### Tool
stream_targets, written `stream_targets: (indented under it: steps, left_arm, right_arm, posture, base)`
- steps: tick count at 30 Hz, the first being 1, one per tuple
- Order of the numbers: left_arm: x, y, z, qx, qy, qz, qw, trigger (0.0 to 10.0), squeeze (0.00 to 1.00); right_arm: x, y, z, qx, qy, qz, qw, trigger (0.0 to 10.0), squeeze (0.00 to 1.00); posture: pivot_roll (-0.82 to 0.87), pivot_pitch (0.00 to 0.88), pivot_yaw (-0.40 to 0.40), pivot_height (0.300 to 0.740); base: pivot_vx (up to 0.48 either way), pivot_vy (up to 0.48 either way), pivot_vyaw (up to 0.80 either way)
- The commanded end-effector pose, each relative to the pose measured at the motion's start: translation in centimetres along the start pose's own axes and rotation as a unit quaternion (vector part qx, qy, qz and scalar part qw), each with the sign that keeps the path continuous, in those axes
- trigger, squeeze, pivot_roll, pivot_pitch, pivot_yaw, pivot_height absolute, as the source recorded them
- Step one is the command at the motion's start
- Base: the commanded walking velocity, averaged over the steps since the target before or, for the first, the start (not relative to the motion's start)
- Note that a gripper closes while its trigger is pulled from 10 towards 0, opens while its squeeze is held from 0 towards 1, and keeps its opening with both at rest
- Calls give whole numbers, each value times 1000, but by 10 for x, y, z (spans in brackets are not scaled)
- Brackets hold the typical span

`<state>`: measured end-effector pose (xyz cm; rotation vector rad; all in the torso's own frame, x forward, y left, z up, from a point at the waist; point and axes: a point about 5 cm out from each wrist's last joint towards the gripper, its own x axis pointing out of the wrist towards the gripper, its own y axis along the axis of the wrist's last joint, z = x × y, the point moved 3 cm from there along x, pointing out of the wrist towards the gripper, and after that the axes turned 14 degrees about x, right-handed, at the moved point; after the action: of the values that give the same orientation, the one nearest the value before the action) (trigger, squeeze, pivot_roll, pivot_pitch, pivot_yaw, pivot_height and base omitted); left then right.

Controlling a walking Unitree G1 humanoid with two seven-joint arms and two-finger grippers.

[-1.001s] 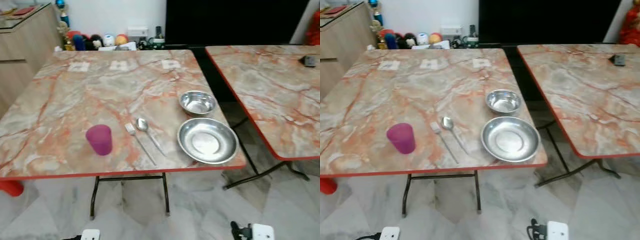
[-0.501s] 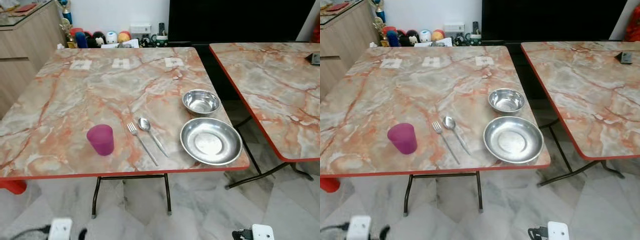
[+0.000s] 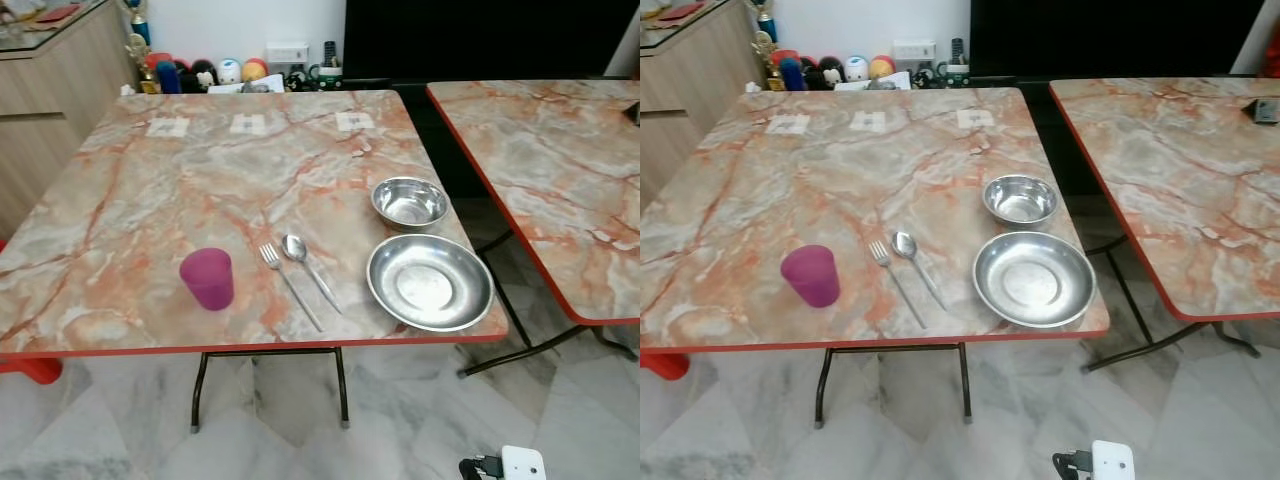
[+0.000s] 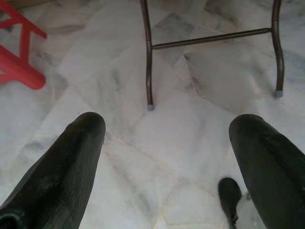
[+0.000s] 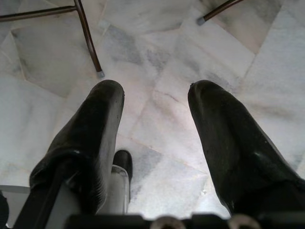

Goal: Setting the table

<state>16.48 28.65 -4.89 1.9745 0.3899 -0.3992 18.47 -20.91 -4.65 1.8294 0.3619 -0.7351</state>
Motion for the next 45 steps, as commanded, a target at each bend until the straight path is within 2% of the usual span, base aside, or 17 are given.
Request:
stream_targets:
  steps: [1,3,5,7,9,10,13,20,25,31,38,40,41,42,45]
  left_arm:
    - [0,-5,0,-4,-3,-16,1000,10000,0]
    - [15,-4,15,-31,-14,-45,998,10000,0]
    - [16,-3,17,-33,-17,-46,998,10000,0]
    - [26,-1,36,-36,-44,-68,996,10000,0]
    - [29,0,42,-36,-52,-78,995,10000,0]
    - [31,-3,48,-36,-60,-98,993,10000,0]
    - [35,-4,53,-40,-65,-123,989,10000,0]
    - [38,-4,58,-36,-75,-142,986,10000,0]
    - [33,-13,62,-34,-85,-164,982,10000,0]
    - [28,-19,71,-32,-94,-181,978,10000,0]
    - [30,-16,79,-35,-99,-181,978,10000,0]
    - [30,-15,80,-36,-99,-180,978,10000,0]
    - [32,-13,81,-36,-100,-179,978,10000,0]
    - [32,-13,81,-36,-100,-178,978,10000,0]
    - [33,-12,81,-35,-101,-176,979,10000,0]
  right_arm:
    - [-3,5,2,10,-4,14,1000,10000,0]
    - [-3,6,0,26,2,23,999,10000,0]
    - [-3,6,0,29,3,24,999,10000,0]
    - [-3,6,-1,31,5,21,999,10000,0]
    - [-2,6,-1,33,6,19,999,10000,0]
    - [-3,5,-1,36,6,14,999,10000,0]
    - [-2,2,-1,29,10,-5,1000,10000,0]
    - [-2,0,1,11,6,-36,999,10000,0]
    - [-4,-2,3,12,-10,-45,999,10000,0]
    - [-4,-2,0,18,0,-47,999,10000,0]
    - [-5,1,0,20,0,-36,999,10000,0]
    - [-5,2,1,14,-1,-34,999,10000,0]
    - [-5,8,1,-25,2,-15,1000,10000,0]
    - [-5,10,1,-36,3,-8,999,10000,0]
    - [-4,13,-1,-23,10,14,1000,10000,0]
  posture:
    - [33,111,7,740]
    - [17,108,4,740]
    - [17,108,4,740]
    - [4,105,0,740]
    - [3,105,-2,740]
    - [3,105,-2,740]
    - [-24,101,0,740]
    - [-14,100,0,740]
    - [-14,102,5,740]
    - [-16,103,7,740]
    - [-20,100,8,740]
    - [-12,99,6,740]
    - [-12,99,6,740]
    - [-12,99,6,740]
    - [-15,102,6,740]
  base:
    - [0,0,0]
    - [0,0,0]
    - [0,0,0]
    - [0,0,0]
    - [0,0,0]
    - [0,0,0]
    - [0,0,0]
    - [0,0,0]
    - [0,0,0]
    - [0,0,0]
    - [0,0,0]
    - [0,0,0]
    - [0,0,0]
    - [0,0,0]
    - [0,0,0]
